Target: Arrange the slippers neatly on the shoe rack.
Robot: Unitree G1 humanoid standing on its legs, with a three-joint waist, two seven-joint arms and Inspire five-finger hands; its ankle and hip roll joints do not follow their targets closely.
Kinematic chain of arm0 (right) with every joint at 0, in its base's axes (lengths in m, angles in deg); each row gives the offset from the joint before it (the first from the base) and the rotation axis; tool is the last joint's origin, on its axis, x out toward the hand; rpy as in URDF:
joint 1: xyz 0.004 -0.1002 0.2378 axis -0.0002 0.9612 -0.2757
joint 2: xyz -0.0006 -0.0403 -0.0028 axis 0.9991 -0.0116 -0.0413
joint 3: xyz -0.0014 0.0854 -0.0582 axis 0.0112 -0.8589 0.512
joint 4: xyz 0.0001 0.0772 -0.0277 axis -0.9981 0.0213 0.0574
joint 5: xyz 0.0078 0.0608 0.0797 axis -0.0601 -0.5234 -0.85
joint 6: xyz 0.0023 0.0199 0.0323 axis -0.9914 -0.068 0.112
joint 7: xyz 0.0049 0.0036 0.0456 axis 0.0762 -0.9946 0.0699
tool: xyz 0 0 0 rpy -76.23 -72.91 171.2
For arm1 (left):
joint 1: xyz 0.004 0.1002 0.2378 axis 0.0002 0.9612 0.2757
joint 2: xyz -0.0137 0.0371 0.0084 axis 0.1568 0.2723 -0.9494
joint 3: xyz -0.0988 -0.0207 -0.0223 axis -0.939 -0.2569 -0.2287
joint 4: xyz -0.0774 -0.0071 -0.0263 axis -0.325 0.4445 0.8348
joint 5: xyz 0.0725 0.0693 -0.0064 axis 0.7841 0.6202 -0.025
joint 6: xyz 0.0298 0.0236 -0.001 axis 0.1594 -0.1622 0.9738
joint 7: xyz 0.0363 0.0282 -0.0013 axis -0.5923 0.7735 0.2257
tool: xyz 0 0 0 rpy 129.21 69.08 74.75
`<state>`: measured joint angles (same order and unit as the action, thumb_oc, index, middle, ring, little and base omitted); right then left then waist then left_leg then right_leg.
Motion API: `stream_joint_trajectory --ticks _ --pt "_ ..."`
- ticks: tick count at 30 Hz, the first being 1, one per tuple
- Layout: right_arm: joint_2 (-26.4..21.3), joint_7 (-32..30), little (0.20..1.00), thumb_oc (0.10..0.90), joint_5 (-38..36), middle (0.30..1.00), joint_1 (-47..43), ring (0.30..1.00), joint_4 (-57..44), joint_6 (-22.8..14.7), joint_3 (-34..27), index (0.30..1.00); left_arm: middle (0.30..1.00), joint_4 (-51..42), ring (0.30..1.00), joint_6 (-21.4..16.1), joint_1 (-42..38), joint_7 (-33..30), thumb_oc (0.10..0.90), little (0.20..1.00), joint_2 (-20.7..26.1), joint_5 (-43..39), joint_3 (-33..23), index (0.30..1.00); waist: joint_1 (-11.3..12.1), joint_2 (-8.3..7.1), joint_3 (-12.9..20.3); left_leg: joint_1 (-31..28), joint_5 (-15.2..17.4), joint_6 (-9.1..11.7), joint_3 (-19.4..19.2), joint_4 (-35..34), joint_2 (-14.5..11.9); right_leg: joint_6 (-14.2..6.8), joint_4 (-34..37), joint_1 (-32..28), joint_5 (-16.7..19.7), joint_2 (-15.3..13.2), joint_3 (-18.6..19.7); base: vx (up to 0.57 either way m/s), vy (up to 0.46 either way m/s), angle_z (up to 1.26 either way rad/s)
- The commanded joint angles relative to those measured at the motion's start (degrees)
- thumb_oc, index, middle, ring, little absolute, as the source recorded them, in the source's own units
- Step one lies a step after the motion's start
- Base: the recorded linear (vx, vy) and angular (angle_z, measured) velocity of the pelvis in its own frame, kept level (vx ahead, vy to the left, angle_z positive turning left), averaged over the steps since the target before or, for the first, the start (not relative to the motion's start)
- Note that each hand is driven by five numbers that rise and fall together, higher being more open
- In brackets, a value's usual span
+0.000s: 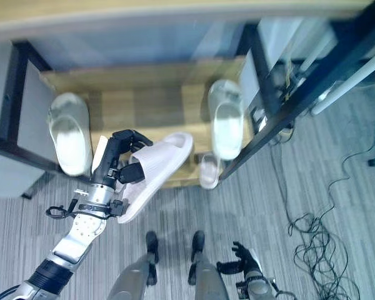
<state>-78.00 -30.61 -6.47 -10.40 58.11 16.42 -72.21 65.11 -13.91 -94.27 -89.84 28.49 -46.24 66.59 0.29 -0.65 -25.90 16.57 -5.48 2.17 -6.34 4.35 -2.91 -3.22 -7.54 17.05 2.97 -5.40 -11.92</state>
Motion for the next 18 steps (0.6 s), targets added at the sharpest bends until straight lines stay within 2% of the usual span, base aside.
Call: stream_joint_trajectory --ticks 1,4,9,11,12,13,14,16,18 --pt "0.1 -1.3 0.900 0.800 -2.5 0.900 2.1 0.900 -2.9 -1.7 1.9 0.900 0.300 -8.4 0.300 -6.0 -3.7 -0.3 0.400 0.300 1.0 1.3 0.0 0.300 0.0 -0.24 2.9 8.1 9.5 -0.2 1.8 13.1 2.0 -2.5 -8.3 6.4 -5.3 -2.8 -1.3 -0.09 -0.018 0.22" --pt "-0.8 -2.6 0.900 0.800 -2.9 0.900 0.7 0.900 -4.4 -2.5 1.9 0.900 0.300 -10.4 0.300 -6.2 -3.2 -0.9 0.400 0.300 2.0 2.5 0.7 0.300 0.4 0.38 2.1 14.1 12.0 -0.5 1.7 20.8 1.0 -2.3 -15.6 12.5 -7.8 -3.5 -1.6 -0.10 0.001 0.23" --pt "-2.5 -5.9 0.900 0.800 -4.7 0.900 -3.5 0.900 -8.3 -4.2 0.5 0.900 0.300 -7.9 0.300 -5.2 -5.1 -2.0 0.400 0.300 1.3 2.1 3.1 0.300 -0.1 1.14 0.8 25.4 15.6 -1.1 2.4 33.0 -0.1 -1.3 -28.5 24.1 -11.9 -4.8 -0.9 -0.12 -0.004 0.06" --pt "-3.4 -7.1 0.900 0.800 -5.1 0.900 -5.0 0.900 -10.8 -4.8 0.1 0.900 0.300 -6.3 0.300 -4.3 -7.8 -3.2 0.400 0.300 0.9 3.1 4.0 0.300 -0.7 1.29 0.8 30.5 17.1 -1.3 2.4 38.0 -0.5 -0.9 -33.4 29.3 -13.5 -5.2 -0.1 -0.07 0.017 0.11" --pt "-4.0 -7.7 0.900 0.800 -5.2 0.900 -5.8 0.900 -12.1 -5.2 0.3 0.900 0.300 -5.2 0.300 -3.7 -9.5 -3.9 0.400 0.300 0.8 3.8 4.3 0.300 -1.0 1.47 0.6 31.8 20.0 -1.1 2.8 40.5 -0.7 -1.1 -36.7 31.1 -16.3 -5.1 0.7 -0.10 0.037 0.01" --pt "-4.3 -8.2 0.900 0.800 -5.1 0.900 -6.7 0.900 -12.9 -5.6 0.2 0.900 0.300 -3.7 0.300 -3.1 -11.8 -5.1 0.400 0.300 0.4 4.7 4.9 0.300 -1.2 1.47 0.6 35.2 18.9 -1.5 2.4 42.3 -1.1 -0.1 -37.9 34.2 -15.7 -5.4 0.9 0.03 0.037 -0.07" --pt "-4.6 -8.6 0.900 0.800 -5.5 0.900 -7.4 0.900 -13.5 -5.8 0.1 0.900 0.300 -2.2 0.300 -2.8 -13.5 -6.1 0.400 0.300 0.3 5.2 5.0 0.300 -1.4 1.65 0.7 37.3 21.9 -1.2 2.9 45.9 -1.3 -0.9 -41.5 36.5 -18.1 -5.7 1.8 -0.05 0.026 -0.11" --pt "-5.6 -9.7 0.900 0.800 -5.6 0.900 -9.0 0.900 -17.4 -6.7 0.3 0.900 0.300 0.8 0.300 -1.5 -19.2 -9.4 0.400 0.300 0.2 6.6 5.1 0.300 -2.4 1.78 0.4 43.8 23.9 -2.0 3.3 51.8 -1.9 -0.2 -47.2 42.8 -20.0 -6.3 3.1 0.00 0.035 -0.11" --pt "-5.8 -10.0 0.900 0.800 -5.7 0.900 -9.6 0.900 -18.8 -6.9 0.2 0.900 0.300 1.9 0.300 -1.1 -21.6 -10.8 0.400 0.300 0.3 7.0 5.1 0.300 -2.5 1.90 0.7 46.5 24.9 -2.3 3.6 54.1 -2.3 0.0 -49.8 45.6 -21.4 -6.4 3.5 0.00 0.037 -0.05"
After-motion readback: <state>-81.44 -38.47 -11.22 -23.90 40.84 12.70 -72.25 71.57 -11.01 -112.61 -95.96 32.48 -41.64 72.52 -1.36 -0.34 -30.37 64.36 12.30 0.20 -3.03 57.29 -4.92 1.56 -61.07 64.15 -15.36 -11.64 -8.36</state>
